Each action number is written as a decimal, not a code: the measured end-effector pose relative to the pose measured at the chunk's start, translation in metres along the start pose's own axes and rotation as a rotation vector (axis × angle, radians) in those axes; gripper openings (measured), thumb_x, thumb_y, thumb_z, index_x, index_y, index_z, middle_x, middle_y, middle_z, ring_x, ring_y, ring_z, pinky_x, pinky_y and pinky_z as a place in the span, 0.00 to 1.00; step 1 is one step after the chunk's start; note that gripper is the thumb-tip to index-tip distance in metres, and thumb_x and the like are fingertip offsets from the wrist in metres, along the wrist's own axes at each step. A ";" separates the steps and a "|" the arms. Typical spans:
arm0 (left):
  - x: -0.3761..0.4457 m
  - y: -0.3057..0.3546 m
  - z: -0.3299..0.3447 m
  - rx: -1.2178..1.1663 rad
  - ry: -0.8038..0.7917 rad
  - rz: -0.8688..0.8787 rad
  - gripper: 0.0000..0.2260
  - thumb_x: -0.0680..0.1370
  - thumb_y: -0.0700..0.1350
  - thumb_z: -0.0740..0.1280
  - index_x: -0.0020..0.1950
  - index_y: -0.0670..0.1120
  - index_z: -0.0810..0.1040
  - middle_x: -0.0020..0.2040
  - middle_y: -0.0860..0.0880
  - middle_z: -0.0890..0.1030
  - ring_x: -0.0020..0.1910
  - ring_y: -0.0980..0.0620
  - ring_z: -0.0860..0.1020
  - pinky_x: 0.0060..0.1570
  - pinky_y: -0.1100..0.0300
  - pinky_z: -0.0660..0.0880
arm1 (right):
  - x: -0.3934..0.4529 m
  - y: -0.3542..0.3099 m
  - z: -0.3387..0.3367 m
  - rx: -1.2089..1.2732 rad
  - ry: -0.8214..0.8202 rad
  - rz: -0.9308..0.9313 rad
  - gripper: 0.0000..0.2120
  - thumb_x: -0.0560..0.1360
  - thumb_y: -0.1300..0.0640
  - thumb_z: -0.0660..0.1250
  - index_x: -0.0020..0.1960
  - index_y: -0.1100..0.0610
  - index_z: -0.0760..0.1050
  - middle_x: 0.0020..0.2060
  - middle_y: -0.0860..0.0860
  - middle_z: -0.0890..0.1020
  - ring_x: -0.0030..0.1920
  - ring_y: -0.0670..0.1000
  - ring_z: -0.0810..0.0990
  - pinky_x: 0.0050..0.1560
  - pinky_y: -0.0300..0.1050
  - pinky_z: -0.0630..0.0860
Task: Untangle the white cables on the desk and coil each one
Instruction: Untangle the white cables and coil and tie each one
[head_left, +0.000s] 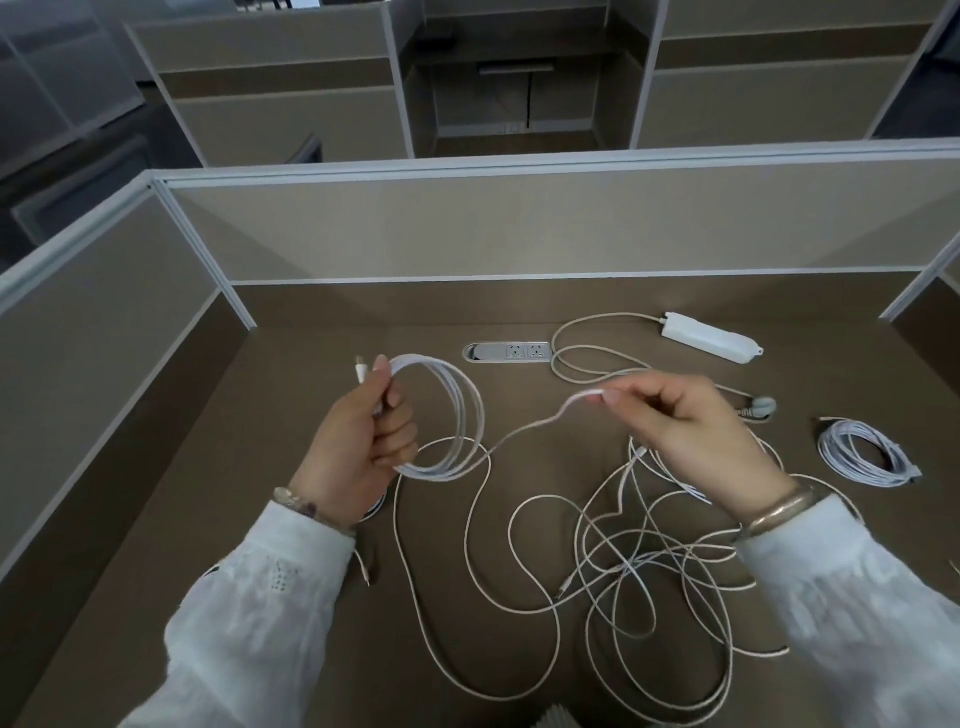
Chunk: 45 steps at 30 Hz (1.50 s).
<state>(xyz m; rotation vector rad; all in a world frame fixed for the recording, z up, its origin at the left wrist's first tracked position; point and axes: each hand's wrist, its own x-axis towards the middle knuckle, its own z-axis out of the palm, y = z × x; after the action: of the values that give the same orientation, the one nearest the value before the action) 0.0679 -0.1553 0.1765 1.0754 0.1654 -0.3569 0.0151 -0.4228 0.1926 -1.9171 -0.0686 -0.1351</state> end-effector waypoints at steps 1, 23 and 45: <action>-0.001 -0.004 0.004 0.039 -0.001 0.001 0.20 0.82 0.54 0.56 0.32 0.48 0.66 0.23 0.54 0.56 0.19 0.58 0.53 0.21 0.64 0.48 | 0.000 -0.008 0.009 0.033 0.058 -0.005 0.07 0.76 0.61 0.66 0.47 0.57 0.83 0.27 0.42 0.79 0.29 0.38 0.73 0.34 0.27 0.67; -0.018 -0.031 0.053 0.101 -0.018 0.085 0.21 0.80 0.48 0.61 0.27 0.49 0.66 0.27 0.51 0.63 0.28 0.54 0.63 0.30 0.63 0.64 | -0.035 -0.031 0.115 0.106 0.245 -0.094 0.11 0.70 0.58 0.73 0.42 0.50 0.70 0.35 0.46 0.81 0.36 0.45 0.80 0.38 0.34 0.74; -0.020 -0.032 0.039 -0.173 -0.455 -0.447 0.17 0.80 0.52 0.60 0.33 0.47 0.68 0.24 0.54 0.60 0.20 0.58 0.60 0.24 0.64 0.64 | 0.029 -0.006 0.065 -0.704 -0.102 -0.148 0.12 0.73 0.57 0.62 0.32 0.55 0.67 0.29 0.50 0.72 0.37 0.58 0.74 0.38 0.51 0.70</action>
<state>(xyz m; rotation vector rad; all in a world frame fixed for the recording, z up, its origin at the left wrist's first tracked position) 0.0362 -0.1996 0.1739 0.7567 0.0264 -0.9616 0.0466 -0.3602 0.1803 -2.6221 -0.2593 -0.1757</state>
